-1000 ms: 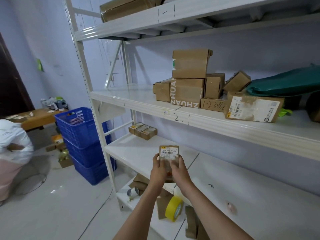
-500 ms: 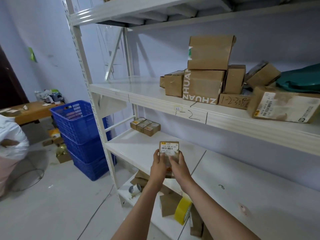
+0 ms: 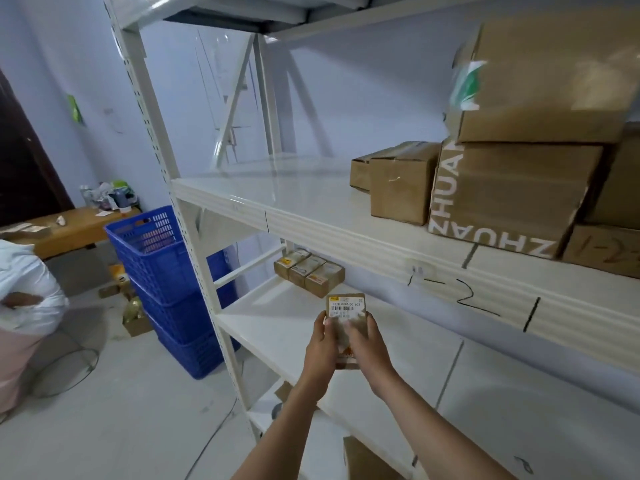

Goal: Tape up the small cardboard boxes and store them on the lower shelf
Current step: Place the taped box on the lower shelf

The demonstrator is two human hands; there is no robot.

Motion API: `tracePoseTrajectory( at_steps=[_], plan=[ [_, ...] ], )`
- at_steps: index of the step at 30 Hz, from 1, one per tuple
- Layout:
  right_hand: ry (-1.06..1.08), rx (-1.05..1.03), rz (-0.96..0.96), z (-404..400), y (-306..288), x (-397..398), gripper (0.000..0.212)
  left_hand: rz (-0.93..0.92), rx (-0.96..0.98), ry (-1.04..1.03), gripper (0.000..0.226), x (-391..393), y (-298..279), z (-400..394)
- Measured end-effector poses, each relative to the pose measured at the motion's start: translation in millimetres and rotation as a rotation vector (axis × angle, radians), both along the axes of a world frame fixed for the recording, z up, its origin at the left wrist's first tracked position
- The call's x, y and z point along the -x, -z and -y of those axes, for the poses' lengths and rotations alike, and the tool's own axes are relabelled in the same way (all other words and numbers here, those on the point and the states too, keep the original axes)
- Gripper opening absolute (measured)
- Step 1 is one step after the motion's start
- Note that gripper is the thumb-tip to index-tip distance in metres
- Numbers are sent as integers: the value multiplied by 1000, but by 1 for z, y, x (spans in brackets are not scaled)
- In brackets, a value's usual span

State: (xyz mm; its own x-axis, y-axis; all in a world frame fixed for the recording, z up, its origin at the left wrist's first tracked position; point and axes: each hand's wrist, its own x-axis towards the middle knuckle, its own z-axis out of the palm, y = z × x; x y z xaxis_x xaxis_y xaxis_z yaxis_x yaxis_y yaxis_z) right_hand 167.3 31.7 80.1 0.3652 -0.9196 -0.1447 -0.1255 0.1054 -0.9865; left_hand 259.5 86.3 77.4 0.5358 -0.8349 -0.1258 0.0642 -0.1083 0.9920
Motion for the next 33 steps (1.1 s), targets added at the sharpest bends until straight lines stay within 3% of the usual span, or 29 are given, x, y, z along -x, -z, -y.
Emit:
tracePoseTrajectory(
  at_steps=[7, 11, 24, 33],
  plan=[
    [50, -16, -65, 42, 15, -55, 53, -43, -36, 18, 36, -54, 9, 47],
    [98, -26, -74, 61, 21, -89, 42, -47, -52, 54, 32, -95, 17, 67],
    [423, -43, -174, 64, 34, -208, 40, -35, -98, 405, 27, -243, 39, 102],
    [502, -71, -238, 64, 21, -208, 45, 39, -88, 536, 41, -255, 44, 118]
  ],
)
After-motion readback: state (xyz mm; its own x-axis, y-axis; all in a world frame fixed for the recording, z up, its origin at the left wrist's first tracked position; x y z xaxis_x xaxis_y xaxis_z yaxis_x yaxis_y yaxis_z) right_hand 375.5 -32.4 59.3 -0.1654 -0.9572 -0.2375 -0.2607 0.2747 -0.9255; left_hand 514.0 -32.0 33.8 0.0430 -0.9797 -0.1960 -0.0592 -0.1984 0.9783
